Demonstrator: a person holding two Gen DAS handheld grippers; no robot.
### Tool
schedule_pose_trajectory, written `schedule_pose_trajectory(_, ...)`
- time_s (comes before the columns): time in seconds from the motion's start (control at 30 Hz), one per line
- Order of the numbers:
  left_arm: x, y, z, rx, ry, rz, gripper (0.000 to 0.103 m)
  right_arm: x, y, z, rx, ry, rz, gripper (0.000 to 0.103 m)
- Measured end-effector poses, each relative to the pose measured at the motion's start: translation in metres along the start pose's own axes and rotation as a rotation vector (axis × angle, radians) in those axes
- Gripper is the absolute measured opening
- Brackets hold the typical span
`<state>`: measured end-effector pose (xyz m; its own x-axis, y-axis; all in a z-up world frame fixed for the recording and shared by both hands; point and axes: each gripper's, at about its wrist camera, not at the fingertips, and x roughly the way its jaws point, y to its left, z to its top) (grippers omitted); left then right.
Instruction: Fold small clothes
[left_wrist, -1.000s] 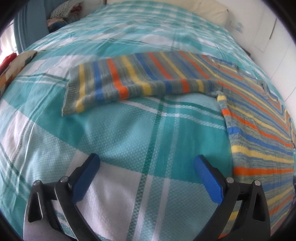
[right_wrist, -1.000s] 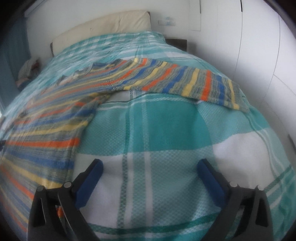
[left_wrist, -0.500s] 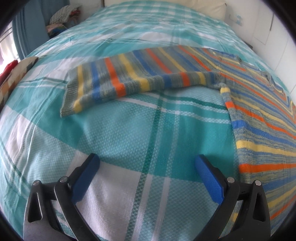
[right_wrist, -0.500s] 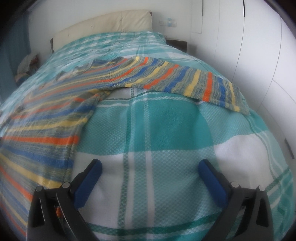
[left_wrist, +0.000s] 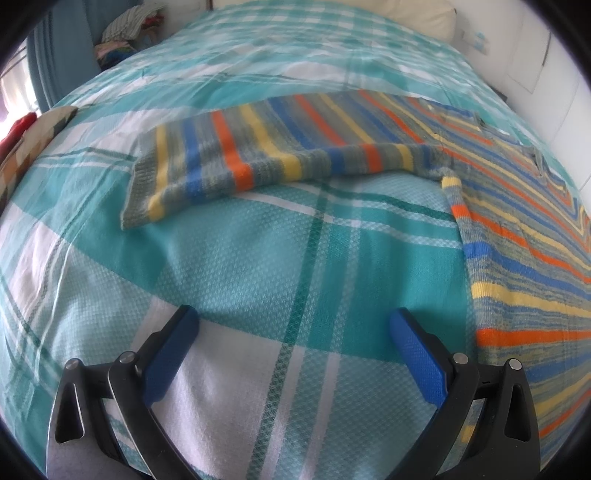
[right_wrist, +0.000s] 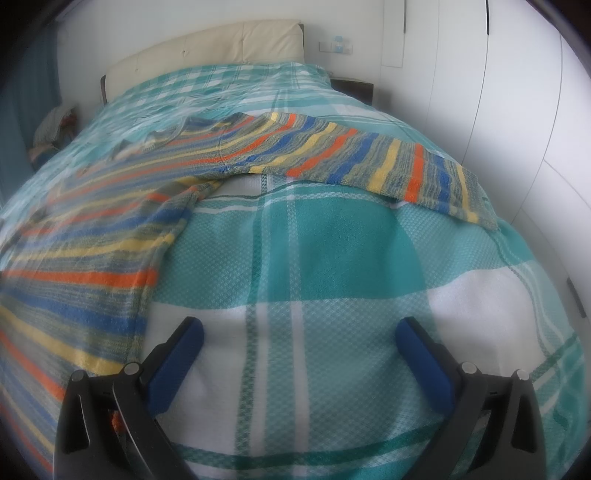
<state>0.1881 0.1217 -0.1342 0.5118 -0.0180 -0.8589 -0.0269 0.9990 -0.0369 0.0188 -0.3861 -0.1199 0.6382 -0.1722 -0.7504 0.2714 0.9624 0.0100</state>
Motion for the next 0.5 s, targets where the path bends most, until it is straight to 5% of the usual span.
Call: schedule_pose_trajectory(0.5,-0.0003,-0.0001,0.0009,0.0,0.003,-0.01,0.103,0.0001,0.0005,0.0001,-0.003,-0.001,-0.001,0.103)
